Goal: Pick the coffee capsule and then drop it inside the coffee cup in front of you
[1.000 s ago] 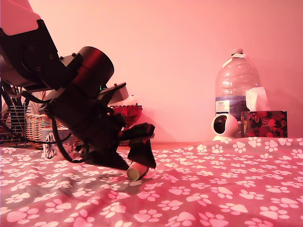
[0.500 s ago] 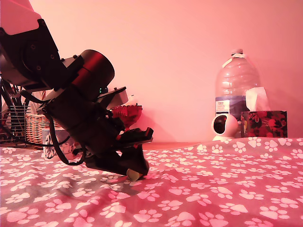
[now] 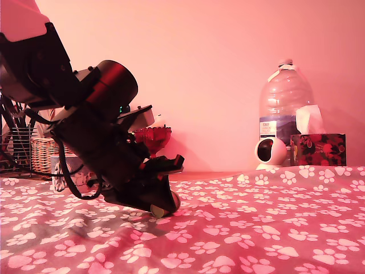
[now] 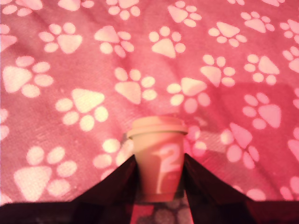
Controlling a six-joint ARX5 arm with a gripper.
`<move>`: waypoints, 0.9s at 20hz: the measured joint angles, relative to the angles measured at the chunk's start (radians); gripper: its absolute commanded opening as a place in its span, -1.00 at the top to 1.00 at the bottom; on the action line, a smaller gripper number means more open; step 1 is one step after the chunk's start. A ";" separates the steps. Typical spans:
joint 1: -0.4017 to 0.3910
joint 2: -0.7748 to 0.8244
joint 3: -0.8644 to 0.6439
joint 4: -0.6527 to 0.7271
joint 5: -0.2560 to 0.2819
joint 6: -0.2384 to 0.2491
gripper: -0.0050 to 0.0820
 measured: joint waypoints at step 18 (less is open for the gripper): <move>0.020 -0.161 0.000 -0.192 0.001 0.031 0.35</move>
